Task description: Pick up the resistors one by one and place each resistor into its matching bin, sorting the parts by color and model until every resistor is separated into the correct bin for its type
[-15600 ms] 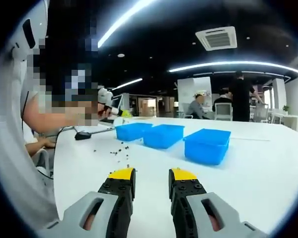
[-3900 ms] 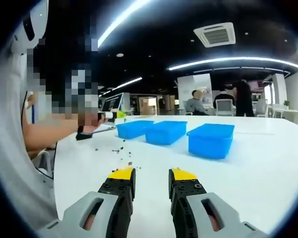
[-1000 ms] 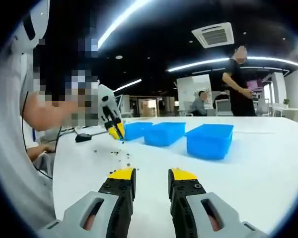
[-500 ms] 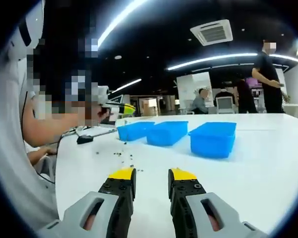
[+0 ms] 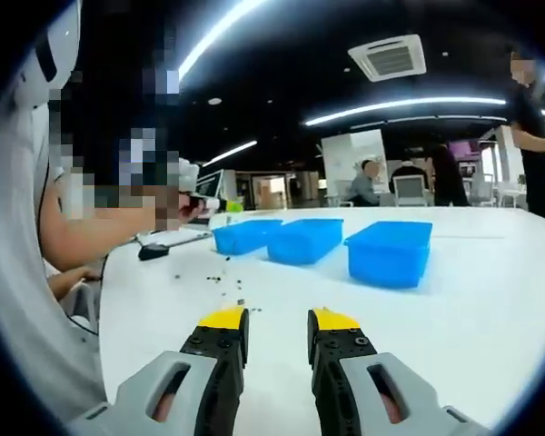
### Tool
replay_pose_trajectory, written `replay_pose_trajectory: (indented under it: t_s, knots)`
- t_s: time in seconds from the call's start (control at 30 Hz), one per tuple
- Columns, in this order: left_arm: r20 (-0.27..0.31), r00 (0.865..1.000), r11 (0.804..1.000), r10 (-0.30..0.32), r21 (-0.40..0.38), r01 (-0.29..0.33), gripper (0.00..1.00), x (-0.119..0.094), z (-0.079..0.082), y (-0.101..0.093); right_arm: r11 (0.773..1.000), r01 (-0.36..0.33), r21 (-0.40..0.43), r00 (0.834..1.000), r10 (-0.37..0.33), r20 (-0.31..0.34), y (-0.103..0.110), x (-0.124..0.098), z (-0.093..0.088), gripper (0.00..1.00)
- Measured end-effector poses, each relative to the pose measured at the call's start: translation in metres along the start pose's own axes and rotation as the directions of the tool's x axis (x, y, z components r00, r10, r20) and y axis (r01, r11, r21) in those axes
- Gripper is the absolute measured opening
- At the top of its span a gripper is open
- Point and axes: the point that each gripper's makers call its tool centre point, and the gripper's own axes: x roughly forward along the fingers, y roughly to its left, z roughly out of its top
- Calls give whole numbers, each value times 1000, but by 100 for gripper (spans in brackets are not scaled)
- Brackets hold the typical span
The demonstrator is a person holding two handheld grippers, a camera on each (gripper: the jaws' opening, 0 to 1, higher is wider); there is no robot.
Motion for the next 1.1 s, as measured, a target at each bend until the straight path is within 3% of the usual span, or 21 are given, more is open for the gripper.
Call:
replay_pose_trajectory:
  t_s: [0.17,0.7,0.8,0.87,0.97,1.1]
  knots:
    - [-6,1000,999,30,12,-30,17,-4,-4,4,1000,-3,-5,1000,3,-5,-1,1,0,28]
    - [-34,999,999,1,32,0,16,-14,-12,-4,1000,-4,3,1000,4,-5,-2,0,-4,28]
    - [-43,999,999,-17,29,18,16,-19,-10,-15,1000,1,8,1000,-1,-3,-5,-1,-4,28]
    - [-72,996,998,-50,38,53,16,-25,-10,-27,1000,3,9,1000,-3,-3,-6,-1,-5,28]
    - [-114,989,987,-94,117,107,16,-32,-8,-45,1000,5,12,1000,-5,-2,-8,-1,-5,28]
    - [-226,971,975,-81,183,124,16,-39,-19,-54,1000,13,22,1000,-13,4,-11,-1,-6,28]
